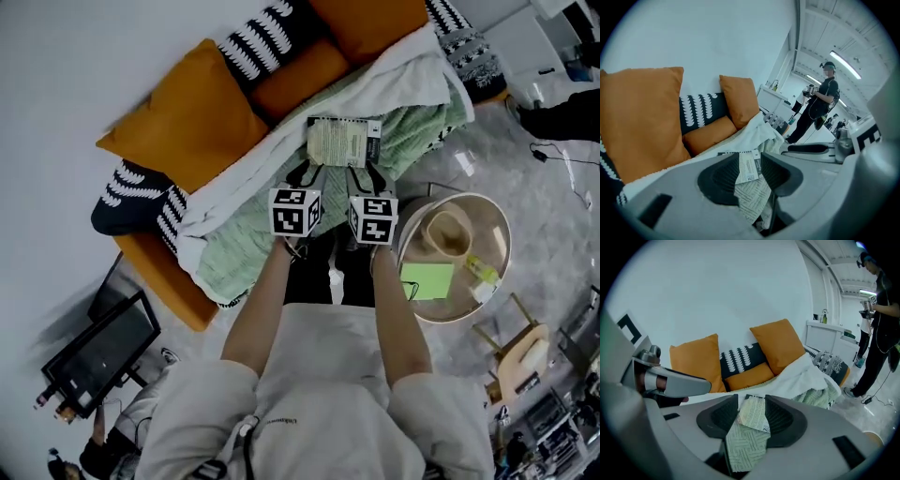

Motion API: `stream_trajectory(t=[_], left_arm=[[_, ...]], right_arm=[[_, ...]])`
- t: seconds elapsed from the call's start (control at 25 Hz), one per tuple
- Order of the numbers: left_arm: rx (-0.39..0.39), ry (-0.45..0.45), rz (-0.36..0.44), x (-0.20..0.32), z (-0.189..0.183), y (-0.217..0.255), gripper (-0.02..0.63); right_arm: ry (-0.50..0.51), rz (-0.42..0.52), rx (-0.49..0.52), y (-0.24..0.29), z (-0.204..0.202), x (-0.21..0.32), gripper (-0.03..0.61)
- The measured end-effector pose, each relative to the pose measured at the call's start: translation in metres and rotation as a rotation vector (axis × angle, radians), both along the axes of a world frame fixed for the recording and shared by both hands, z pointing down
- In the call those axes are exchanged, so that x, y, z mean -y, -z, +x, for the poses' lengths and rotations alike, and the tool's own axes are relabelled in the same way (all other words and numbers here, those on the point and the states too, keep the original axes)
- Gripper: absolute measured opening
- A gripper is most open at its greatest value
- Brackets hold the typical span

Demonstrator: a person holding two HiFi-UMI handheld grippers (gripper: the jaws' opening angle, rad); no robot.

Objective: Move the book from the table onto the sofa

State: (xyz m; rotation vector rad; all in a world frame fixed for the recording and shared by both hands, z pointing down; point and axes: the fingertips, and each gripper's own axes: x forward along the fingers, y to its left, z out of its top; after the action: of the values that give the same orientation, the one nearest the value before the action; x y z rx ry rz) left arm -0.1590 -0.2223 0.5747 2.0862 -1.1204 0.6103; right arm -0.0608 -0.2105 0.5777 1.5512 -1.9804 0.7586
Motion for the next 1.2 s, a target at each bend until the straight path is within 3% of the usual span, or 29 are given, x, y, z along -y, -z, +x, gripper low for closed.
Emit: stream_trajectory(t=[0.2, 0.4, 0.56, 0.72, 0.84, 1.2], left_arm=[[0.032, 0.043, 0.084, -0.010, 0.008, 0.054, 0.150], [-0.061, 0.230, 0.096, -0.027, 0.012, 0.098, 0.150], [-0.058, 0.304, 0.110, -0.059, 0.012, 0.117, 0.150], [0.014, 0.271, 0.137, -0.088, 0.019, 0.120, 0.150], [0.042, 0.236, 0.159, -0.103, 0.026, 0.122, 0.150], [0.075, 0.200, 0.179, -0.141, 0.035, 0.116, 0.150]], right_arm=[[-0.030, 0.029, -0.012, 0.039, 0.016, -0.025, 0.179], [-0.151, -0.006, 0.056, 0.064, 0.028, -0.052, 0.171], [-0.100, 0.019, 0.027, 0.084, 0.035, -0.073, 0.170], [-0.069, 0.060, 0.004, 0.099, 0.055, -0.093, 0.170], [-0.079, 0.059, 0.042, 0.096, 0.059, -0.112, 0.170], [0.001, 0.087, 0.018, 0.095, 0.045, -0.137, 0.156]])
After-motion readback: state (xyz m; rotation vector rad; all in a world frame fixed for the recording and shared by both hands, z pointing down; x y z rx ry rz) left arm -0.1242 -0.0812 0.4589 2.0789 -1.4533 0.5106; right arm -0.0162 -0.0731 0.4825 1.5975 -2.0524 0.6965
